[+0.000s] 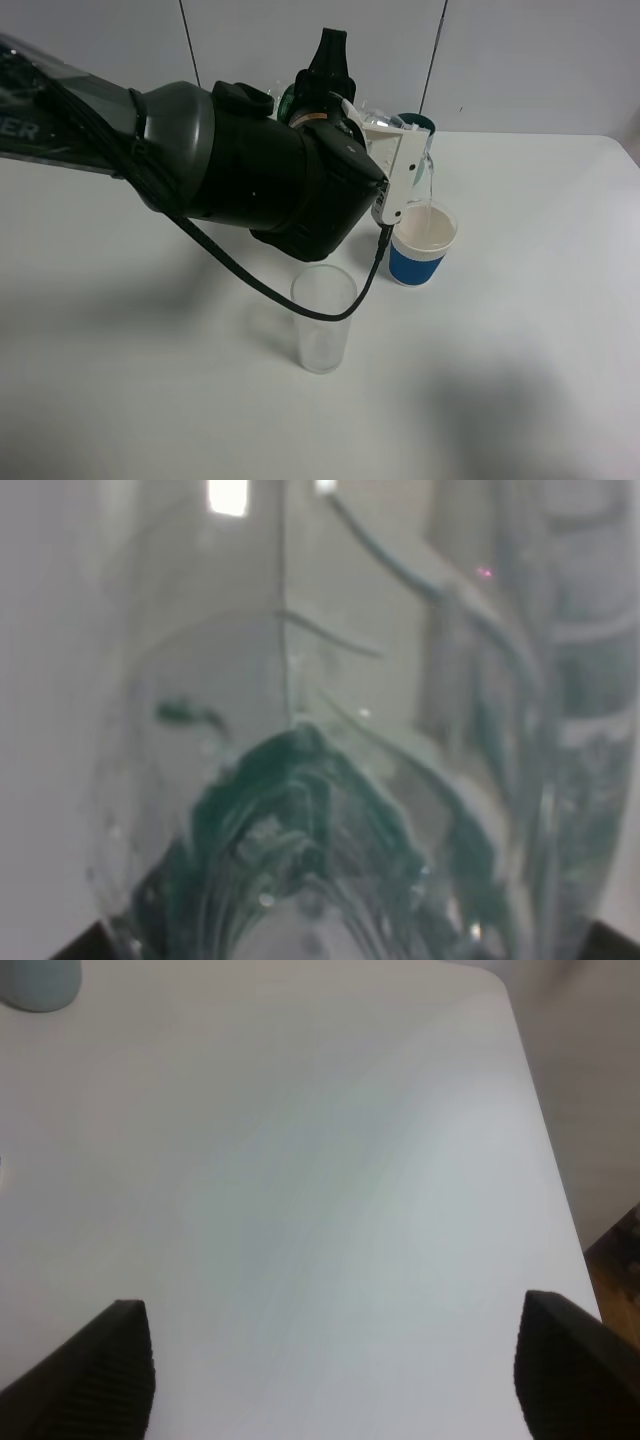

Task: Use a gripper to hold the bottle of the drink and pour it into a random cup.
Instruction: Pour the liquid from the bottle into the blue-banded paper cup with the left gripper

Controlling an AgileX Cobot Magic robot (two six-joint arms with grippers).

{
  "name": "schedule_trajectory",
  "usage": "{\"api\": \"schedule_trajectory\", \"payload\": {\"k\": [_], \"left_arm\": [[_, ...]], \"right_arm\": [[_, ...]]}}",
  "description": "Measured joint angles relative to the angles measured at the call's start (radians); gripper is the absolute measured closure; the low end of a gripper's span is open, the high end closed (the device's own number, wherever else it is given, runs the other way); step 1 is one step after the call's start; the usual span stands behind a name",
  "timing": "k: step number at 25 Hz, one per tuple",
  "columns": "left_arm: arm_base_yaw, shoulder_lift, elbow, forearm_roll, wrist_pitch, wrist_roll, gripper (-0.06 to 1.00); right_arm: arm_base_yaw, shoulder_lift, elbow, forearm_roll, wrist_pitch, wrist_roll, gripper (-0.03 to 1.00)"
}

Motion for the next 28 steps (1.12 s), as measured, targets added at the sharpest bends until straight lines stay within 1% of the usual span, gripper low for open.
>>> {"api": "schedule_trajectory", "payload": {"k": [20,28], "left_arm": [[0.0,0.0,0.0,0.001,-0.026,0.001,0.48],[0.0,0.0,0.0,0.001,-0.029,0.039,0.48]], "right_arm": [[0.0,0.0,0.0,0.0,0.0,0.0,0.23],[0.0,0.0,0.0,0.0,0.0,0.0,0.23]]}}
